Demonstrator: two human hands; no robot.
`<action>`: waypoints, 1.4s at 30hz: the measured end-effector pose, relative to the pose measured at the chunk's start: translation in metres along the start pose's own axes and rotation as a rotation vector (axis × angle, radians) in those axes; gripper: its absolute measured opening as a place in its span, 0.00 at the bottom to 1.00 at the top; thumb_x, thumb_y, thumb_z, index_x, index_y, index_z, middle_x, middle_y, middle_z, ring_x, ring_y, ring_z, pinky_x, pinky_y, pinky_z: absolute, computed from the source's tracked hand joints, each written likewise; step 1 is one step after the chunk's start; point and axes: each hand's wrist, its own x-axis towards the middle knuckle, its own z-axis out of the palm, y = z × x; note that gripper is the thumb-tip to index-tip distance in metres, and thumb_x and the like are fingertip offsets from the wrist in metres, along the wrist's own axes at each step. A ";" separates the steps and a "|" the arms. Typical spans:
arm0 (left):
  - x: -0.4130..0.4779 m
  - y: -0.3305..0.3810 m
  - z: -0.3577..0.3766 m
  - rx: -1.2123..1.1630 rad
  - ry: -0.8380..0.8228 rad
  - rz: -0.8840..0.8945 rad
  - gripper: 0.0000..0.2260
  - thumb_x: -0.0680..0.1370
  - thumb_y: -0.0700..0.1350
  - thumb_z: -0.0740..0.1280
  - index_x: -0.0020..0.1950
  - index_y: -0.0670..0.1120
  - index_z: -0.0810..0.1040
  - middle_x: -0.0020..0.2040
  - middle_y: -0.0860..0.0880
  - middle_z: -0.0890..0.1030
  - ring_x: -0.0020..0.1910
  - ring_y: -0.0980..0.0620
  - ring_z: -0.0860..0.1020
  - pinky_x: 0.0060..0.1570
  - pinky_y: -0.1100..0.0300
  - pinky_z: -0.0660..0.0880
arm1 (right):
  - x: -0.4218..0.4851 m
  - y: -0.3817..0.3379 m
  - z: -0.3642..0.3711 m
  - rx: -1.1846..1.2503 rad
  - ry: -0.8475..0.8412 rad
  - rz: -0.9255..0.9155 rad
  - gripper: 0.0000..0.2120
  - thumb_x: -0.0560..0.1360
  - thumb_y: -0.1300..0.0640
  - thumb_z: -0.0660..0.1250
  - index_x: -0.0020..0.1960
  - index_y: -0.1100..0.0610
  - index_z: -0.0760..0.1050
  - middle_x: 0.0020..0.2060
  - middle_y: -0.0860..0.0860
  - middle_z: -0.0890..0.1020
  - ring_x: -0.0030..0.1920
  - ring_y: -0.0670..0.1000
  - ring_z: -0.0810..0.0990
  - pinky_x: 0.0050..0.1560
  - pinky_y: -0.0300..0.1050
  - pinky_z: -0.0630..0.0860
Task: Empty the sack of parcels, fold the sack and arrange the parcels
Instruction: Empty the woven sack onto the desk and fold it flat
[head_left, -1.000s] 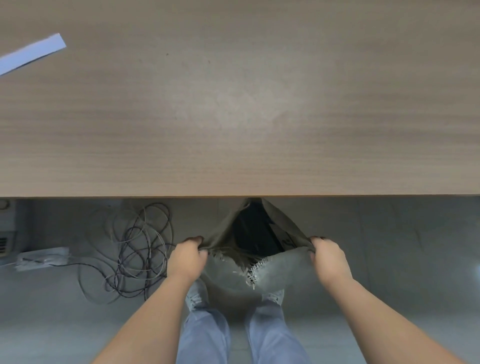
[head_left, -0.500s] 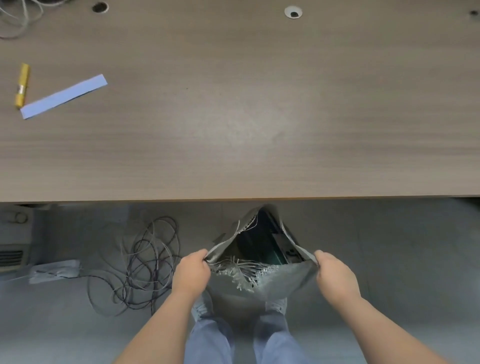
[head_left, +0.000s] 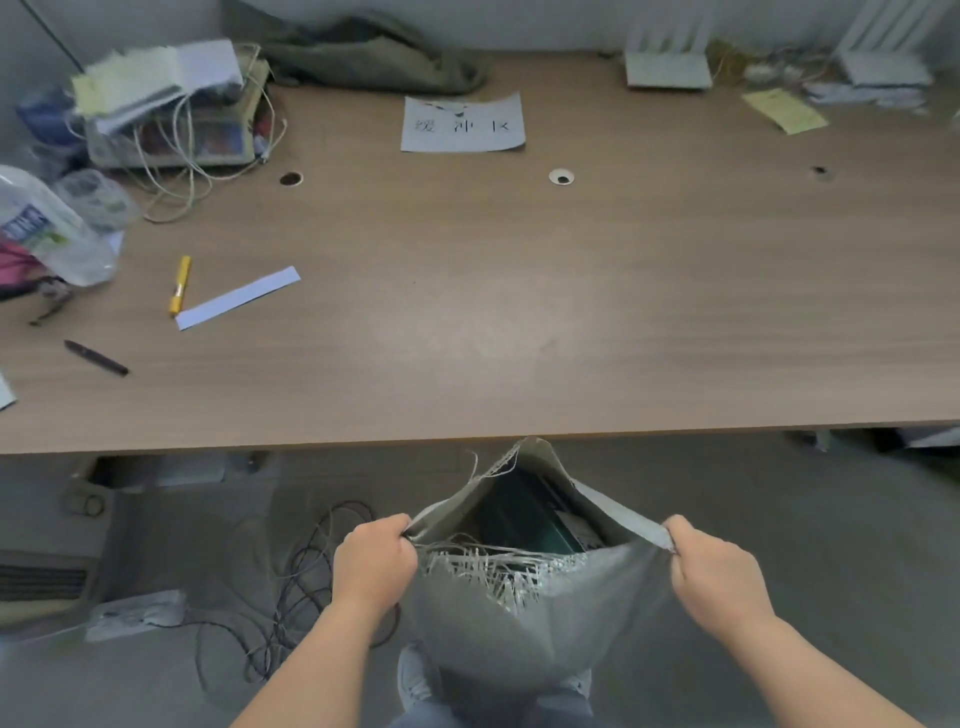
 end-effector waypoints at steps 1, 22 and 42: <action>0.001 0.003 -0.010 0.005 0.008 0.002 0.06 0.71 0.39 0.60 0.34 0.47 0.68 0.31 0.49 0.74 0.36 0.40 0.75 0.31 0.54 0.65 | -0.001 0.000 -0.009 -0.023 0.018 -0.012 0.05 0.76 0.59 0.56 0.46 0.49 0.64 0.31 0.47 0.74 0.33 0.57 0.72 0.34 0.49 0.65; 0.017 0.037 -0.189 0.125 0.214 0.417 0.05 0.65 0.44 0.53 0.31 0.46 0.67 0.25 0.51 0.65 0.33 0.41 0.68 0.31 0.54 0.59 | 0.001 0.001 -0.193 -0.256 0.554 -0.563 0.09 0.67 0.51 0.58 0.39 0.50 0.57 0.19 0.53 0.72 0.17 0.57 0.71 0.23 0.40 0.56; 0.030 0.125 -0.414 -0.220 0.693 0.679 0.03 0.61 0.39 0.54 0.27 0.41 0.63 0.26 0.39 0.66 0.30 0.44 0.63 0.31 0.48 0.69 | -0.007 -0.072 -0.430 -0.291 1.088 -0.623 0.14 0.71 0.48 0.56 0.30 0.50 0.58 0.19 0.55 0.72 0.21 0.60 0.73 0.28 0.42 0.64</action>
